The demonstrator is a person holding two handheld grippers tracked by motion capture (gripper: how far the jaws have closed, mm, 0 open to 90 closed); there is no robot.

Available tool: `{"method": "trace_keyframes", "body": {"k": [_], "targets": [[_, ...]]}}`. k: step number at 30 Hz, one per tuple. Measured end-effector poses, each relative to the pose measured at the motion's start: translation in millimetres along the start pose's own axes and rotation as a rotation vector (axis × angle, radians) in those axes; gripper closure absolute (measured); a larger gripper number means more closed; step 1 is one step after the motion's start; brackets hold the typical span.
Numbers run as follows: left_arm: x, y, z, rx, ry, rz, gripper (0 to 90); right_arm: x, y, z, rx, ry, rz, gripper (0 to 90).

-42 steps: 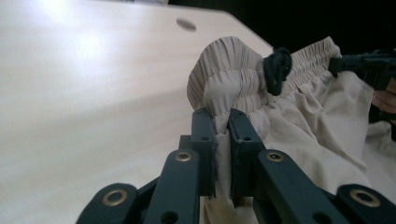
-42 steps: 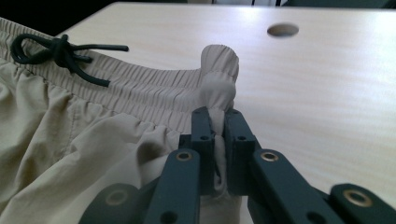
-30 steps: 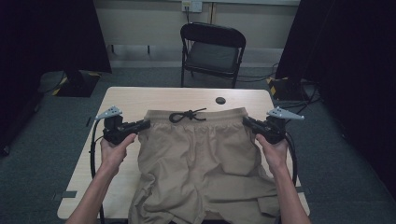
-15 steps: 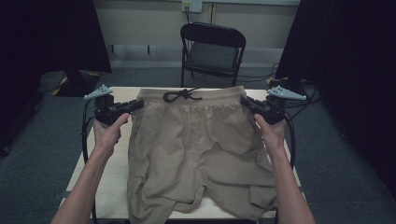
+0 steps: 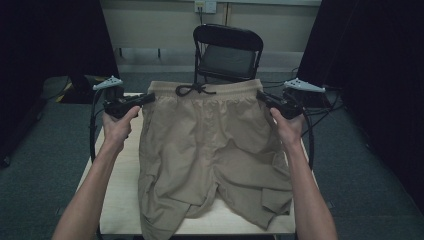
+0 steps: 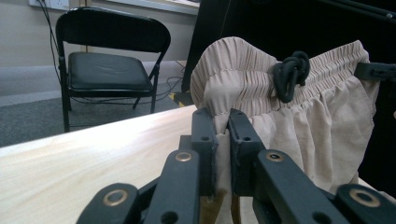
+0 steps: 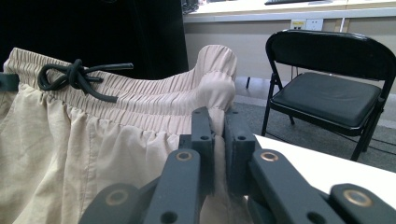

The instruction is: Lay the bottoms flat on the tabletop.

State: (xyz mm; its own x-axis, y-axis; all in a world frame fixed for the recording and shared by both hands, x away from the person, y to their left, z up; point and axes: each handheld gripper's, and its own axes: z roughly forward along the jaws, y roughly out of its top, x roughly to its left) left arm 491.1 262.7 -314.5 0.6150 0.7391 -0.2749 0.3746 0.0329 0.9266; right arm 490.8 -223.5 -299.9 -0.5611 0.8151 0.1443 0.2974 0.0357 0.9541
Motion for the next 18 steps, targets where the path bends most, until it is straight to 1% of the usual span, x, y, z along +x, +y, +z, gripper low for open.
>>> {"method": "trace_keyframes", "body": {"k": [1,5,7,9,10,11,12,13,14,15,16,17,18], "targets": [[2.8,3.6,2.1,-0.001,0.006,0.003,83.0,-0.7,2.1,2.4,-0.001,-0.004,-0.002,85.0],[10.1,15.3,11.0,-0.013,0.016,-0.008,83.1,-5.0,13.3,12.6,-0.004,-0.008,-0.003,85.0],[14.6,21.8,16.6,-0.016,0.044,-0.005,82.8,-8.2,20.0,19.4,0.003,-0.019,-0.005,85.0],[20.1,24.3,21.6,-0.028,0.058,-0.024,81.1,-12.1,24.6,27.5,0.002,-0.024,0.004,84.7],[23.6,24.0,24.3,-0.034,0.076,-0.046,77.3,-14.8,25.3,32.3,0.006,-0.026,0.003,83.5],[26.7,23.1,26.3,-0.032,0.104,-0.054,69.0,-17.9,24.5,37.9,0.017,-0.038,0.005,79.0],[29.4,21.3,27.3,-0.022,0.117,-0.059,62.2,-21.4,22.1,43.0,0.029,-0.065,0.015,71.7],[31.6,19.3,27.7,-0.014,0.128,-0.058,60.7,-24.9,19.2,46.5,0.040,-0.089,0.023,65.6],[32.6,16.8,28.1,0.002,0.139,-0.050,57.5,-28.4,16.1,48.7,0.054,-0.095,0.033,60.2],[33.4,14.2,28.0,0.014,0.140,-0.044,54.6,-31.1,13.0,49.7,0.062,-0.108,0.042,56.4],[33.9,11.0,27.3,0.016,0.137,-0.043,54.2,-33.1,10.1,49.7,0.068,-0.115,0.045,55.7],[34.6,7.6,26.8,0.024,0.130,-0.040,54.2,-34.4,7.3,49.5,0.078,-0.107,0.040,55.6],[34.6,4.4,26.6,0.037,0.132,-0.036,54.2,-35.1,4.3,48.8,0.089,-0.101,0.036,54.8]]}}
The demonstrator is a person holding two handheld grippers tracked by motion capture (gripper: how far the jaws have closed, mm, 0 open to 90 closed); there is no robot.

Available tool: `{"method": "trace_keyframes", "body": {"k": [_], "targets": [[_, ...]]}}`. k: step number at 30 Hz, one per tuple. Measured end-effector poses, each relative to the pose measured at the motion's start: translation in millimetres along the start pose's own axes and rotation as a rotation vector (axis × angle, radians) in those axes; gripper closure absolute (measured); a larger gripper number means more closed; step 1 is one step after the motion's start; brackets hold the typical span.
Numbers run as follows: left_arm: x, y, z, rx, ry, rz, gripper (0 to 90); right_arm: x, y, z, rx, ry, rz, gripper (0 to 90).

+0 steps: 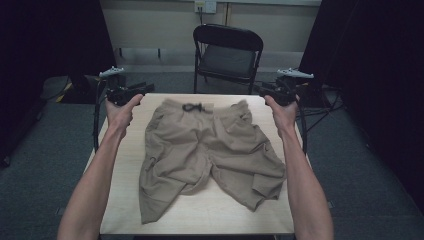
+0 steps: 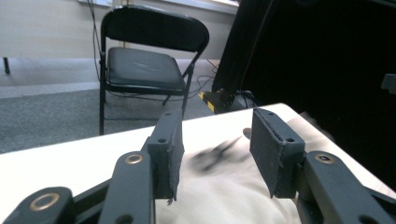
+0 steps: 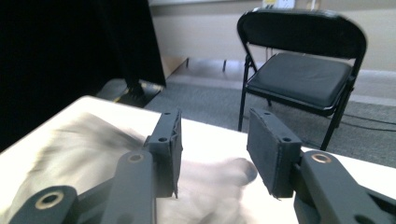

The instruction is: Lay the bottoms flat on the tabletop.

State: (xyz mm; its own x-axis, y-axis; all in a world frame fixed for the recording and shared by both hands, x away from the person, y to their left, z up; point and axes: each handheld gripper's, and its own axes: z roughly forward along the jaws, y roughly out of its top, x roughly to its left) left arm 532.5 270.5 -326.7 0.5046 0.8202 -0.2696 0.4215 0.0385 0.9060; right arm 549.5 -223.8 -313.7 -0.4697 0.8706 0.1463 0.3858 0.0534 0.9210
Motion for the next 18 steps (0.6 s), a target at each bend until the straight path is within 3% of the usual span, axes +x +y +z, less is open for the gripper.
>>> {"method": "trace_keyframes", "body": {"k": [5,10,13,15,18], "targets": [[-5.6,-17.1,-2.6,0.019,-0.033,-0.001,54.4,2.0,-18.2,-5.7,0.019,0.030,0.008,53.1],[-19.1,-30.5,-11.9,0.031,-0.085,0.014,56.4,16.4,-43.9,-15.6,0.049,0.074,-0.010,51.3],[-28.8,-40.3,-19.1,0.039,-0.133,0.001,58.5,28.9,-62.2,-21.5,0.075,0.108,-0.024,50.9],[-35.6,-48.0,-23.6,0.050,-0.163,0.016,61.6,40.1,-75.4,-23.6,0.113,0.117,-0.049,49.8],[-46.0,-62.3,-30.0,0.088,-0.195,0.050,68.0,57.8,-94.7,-26.5,0.127,0.176,-0.048,51.2]]}}
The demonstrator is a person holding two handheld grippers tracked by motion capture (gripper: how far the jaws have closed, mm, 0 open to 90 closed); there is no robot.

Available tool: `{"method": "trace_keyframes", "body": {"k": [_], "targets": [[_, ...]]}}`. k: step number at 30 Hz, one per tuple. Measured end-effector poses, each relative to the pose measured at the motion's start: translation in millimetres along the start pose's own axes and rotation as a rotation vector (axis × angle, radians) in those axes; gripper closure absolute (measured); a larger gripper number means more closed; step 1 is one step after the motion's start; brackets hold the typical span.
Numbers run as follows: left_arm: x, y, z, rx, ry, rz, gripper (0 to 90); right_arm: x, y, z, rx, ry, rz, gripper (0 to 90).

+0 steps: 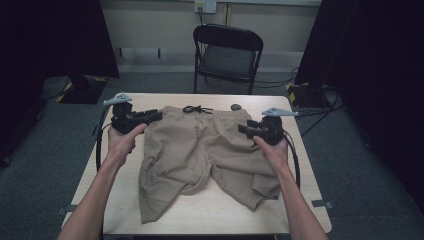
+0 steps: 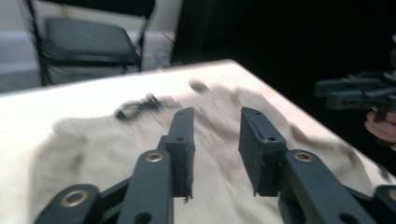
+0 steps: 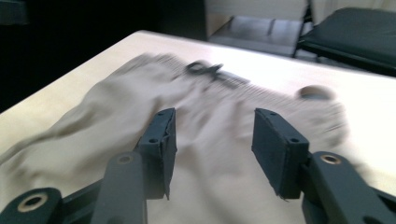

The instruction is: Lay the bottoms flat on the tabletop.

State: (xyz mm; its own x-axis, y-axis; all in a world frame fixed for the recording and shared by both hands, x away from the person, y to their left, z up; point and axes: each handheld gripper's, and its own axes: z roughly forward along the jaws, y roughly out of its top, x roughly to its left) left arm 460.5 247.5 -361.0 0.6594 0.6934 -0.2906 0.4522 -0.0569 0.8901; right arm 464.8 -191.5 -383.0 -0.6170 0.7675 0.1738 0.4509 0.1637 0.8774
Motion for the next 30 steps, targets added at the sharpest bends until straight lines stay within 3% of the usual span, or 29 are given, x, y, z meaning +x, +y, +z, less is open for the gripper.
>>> {"method": "trace_keyframes", "body": {"k": [4,6,10,12,13,14,17,19,21,24,25,28,30], "targets": [[-19.6,-27.4,-6.0,0.027,-0.087,0.034,83.5,32.1,-21.1,7.3,0.028,0.077,-0.038,61.2],[-29.7,-47.4,-6.9,0.073,-0.101,0.055,86.5,48.2,-30.1,9.3,0.020,0.121,-0.043,76.4],[-42.5,-86.9,-10.4,0.140,-0.121,0.024,85.7,79.3,-48.6,19.9,0.069,0.195,-0.086,86.2],[-49.4,-103.5,-12.2,0.156,-0.124,-0.004,82.1,93.6,-60.2,25.8,0.084,0.253,-0.077,87.2],[-53.7,-111.5,-11.7,0.175,-0.143,-0.011,79.2,102.0,-65.9,30.1,0.110,0.266,-0.098,87.0],[-59.3,-118.5,-11.7,0.197,-0.128,0.004,75.4,110.1,-71.1,33.8,0.134,0.277,-0.126,86.2],[-72.1,-139.2,-10.8,0.250,-0.164,0.002,67.6,127.4,-84.1,43.1,0.153,0.338,-0.129,83.3],[-78.2,-149.9,-9.8,0.293,-0.132,0.031,58.9,136.8,-91.6,51.2,0.184,0.351,-0.140,76.0],[-78.9,-159.4,-6.8,0.315,-0.130,0.021,52.8,143.3,-99.5,58.2,0.205,0.369,-0.148,71.0],[-78.3,-167.5,-0.3,0.359,-0.067,0.055,44.5,150.8,-109.7,67.8,0.248,0.350,-0.181,63.2],[-78.7,-168.4,0.7,0.365,-0.036,0.085,43.3,151.3,-111.0,69.0,0.249,0.359,-0.176,61.6],[-77.7,-172.1,3.6,0.355,-0.041,0.068,40.2,154.1,-114.5,74.2,0.261,0.349,-0.197,57.0],[-78.1,-172.3,3.4,0.360,-0.031,0.088,40.2,156.3,-117.1,77.2,0.270,0.341,-0.213,54.5]]}}
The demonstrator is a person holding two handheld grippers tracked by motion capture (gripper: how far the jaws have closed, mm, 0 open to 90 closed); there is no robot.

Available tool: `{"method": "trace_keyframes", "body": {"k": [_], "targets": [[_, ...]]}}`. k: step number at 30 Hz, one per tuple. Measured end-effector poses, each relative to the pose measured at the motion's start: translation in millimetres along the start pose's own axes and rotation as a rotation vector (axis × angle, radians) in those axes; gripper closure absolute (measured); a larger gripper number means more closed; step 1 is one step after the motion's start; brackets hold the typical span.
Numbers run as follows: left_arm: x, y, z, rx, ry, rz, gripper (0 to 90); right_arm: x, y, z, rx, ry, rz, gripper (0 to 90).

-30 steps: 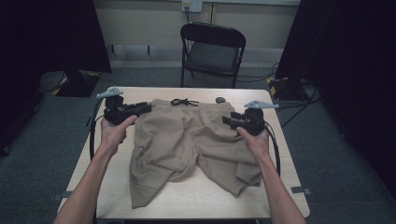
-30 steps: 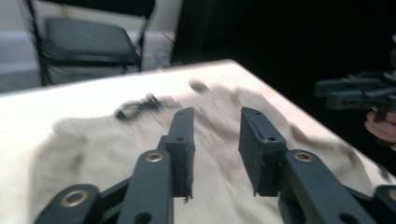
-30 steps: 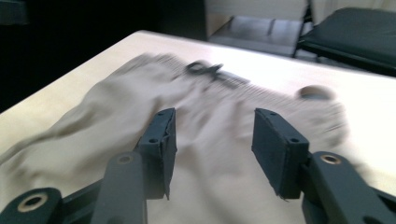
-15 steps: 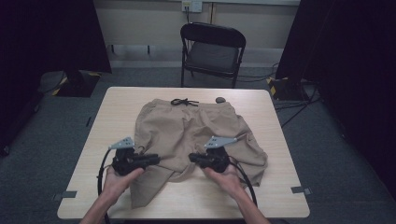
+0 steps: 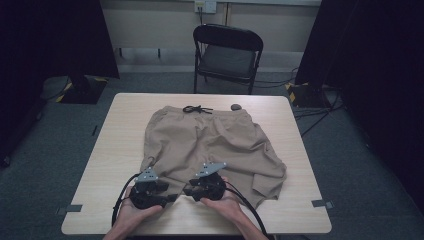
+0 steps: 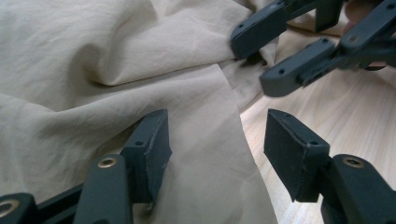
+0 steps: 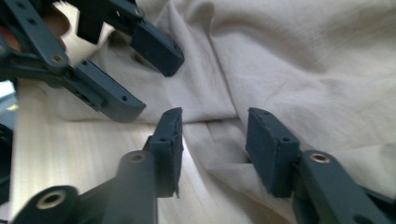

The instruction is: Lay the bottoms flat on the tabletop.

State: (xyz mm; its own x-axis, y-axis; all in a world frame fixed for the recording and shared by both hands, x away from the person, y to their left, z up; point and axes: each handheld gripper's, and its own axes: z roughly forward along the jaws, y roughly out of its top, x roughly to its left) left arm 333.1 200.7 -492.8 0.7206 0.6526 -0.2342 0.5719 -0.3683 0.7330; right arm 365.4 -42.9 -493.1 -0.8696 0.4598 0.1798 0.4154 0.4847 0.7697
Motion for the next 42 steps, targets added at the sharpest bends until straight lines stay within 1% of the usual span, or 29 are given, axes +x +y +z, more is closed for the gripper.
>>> {"method": "trace_keyframes", "body": {"k": [2,3,5,7,8,9,10,11,12,13,14,16,18,19,20,21,23,25,26,27,28,29,31,33,35,36,38,40,42], "targets": [[-1.1,-0.2,0.3,-0.001,0.001,-0.002,39.6,1.8,-2.0,3.5,0.007,0.003,-0.001,53.5],[-2.6,-0.2,0.4,0.007,0.010,0.021,39.1,2.7,-3.6,5.6,0.018,-0.007,-0.010,53.4],[-6.2,0.0,1.2,0.017,0.035,0.055,38.3,5.7,-4.6,6.3,0.010,-0.027,-0.035,55.8],[-11.1,-0.3,3.1,0.017,0.075,0.093,38.3,6.8,-4.5,6.3,0.013,-0.071,-0.058,70.0],[-14.3,-0.6,4.5,0.017,0.092,0.106,38.0,4.8,-4.5,5.7,0.014,-0.068,-0.047,80.4],[-17.3,-0.4,4.7,0.035,0.113,0.132,37.7,2.5,-4.5,5.2,0.015,-0.067,-0.034,85.1],[-19.4,-0.1,5.7,0.035,0.133,0.151,37.7,1.9,-4.6,4.8,0.016,-0.065,-0.037,89.1],[-22.4,-0.5,7.4,0.032,0.145,0.139,37.7,3.0,-4.9,4.8,0.015,-0.064,-0.044,89.7],[-24.5,-0.2,7.4,0.041,0.166,0.147,38.9,3.8,-5.0,4.4,0.018,-0.063,-0.046,90.0],[-24.6,0.2,6.9,0.044,0.193,0.178,42.8,3.9,-4.7,3.7,0.019,-0.056,-0.043,90.0],[-22.7,0.5,5.2,0.048,0.205,0.183,51.6,3.3,-4.3,2.1,0.017,-0.046,-0.033,90.0],[-15.9,0.2,1.5,0.037,0.189,0.131,66.2,1.8,-2.5,-4.2,-0.005,-0.022,-0.018,90.0],[-6.4,-0.9,-4.2,0.032,0.183,0.088,78.1,1.3,0.6,-14.2,-0.027,-0.023,-0.019,90.0],[-1.3,-1.6,-8.3,0.016,0.171,0.061,83.2,0.6,2.2,-20.2,-0.041,-0.027,-0.019,90.0],[2.5,-1.9,-12.6,-0.008,0.158,0.032,84.7,-1.0,3.5,-26.7,-0.056,-0.030,-0.016,90.0],[7.2,-1.7,-18.7,-0.036,0.136,0.017,85.4,-3.4,4.5,-33.6,-0.069,-0.034,-0.013,90.0],[15.7,-1.4,-31.6,-0.105,0.107,-0.049,86.2,-8.9,5.1,-47.9,-0.099,-0.044,0.000,90.0],[22.5,-2.2,-40.7,-0.145,0.108,-0.082,86.6,-14.0,4.5,-62.3,-0.120,-0.055,0.011,90.0],[26.3,-3.0,-43.4,-0.158,0.072,-0.104,86.6,-16.5,3.7,-68.8,-0.129,-0.054,0.017,90.0],[27.5,-3.3,-43.8,-0.164,0.054,-0.108,86.5,-19.0,1.8,-75.3,-0.136,-0.043,0.020,90.0],[26.5,-2.8,-43.5,-0.155,0.067,-0.105,86.5,-19.7,0.5,-78.0,-0.133,-0.048,0.015,90.0],[26.4,-2.4,-41.5,-0.145,0.046,-0.104,85.8,-20.2,-1.9,-80.1,-0.122,-0.058,0.010,90.0],[25.7,-3.3,-39.6,-0.137,0.018,-0.113,75.1,-21.2,-9.3,-81.0,-0.101,-0.053,0.013,90.0],[23.8,-4.2,-39.8,-0.129,0.002,-0.102,71.2,-21.3,-18.3,-80.3,-0.076,-0.052,0.015,90.0],[21.4,-3.6,-44.1,-0.164,-0.030,-0.099,68.0,-21.0,-25.8,-80.1,-0.060,-0.041,0.023,90.0],[19.9,-3.0,-46.9,-0.167,-0.034,-0.087,67.5,-20.8,-28.3,-80.4,-0.056,-0.038,0.023,89.2],[18.8,-3.2,-50.6,-0.169,-0.047,-0.089,67.7,-19.1,-28.4,-82.6,-0.051,-0.025,0.019,81.6],[17.5,-5.0,-53.9,-0.179,-0.072,-0.098,67.8,-17.0,-24.7,-85.0,-0.069,-0.021,0.017,72.6],[15.8,-6.8,-56.4,-0.172,-0.073,-0.085,69.5,-11.6,-16.6,-87.6,-0.098,-0.008,0.008,70.3]]}}
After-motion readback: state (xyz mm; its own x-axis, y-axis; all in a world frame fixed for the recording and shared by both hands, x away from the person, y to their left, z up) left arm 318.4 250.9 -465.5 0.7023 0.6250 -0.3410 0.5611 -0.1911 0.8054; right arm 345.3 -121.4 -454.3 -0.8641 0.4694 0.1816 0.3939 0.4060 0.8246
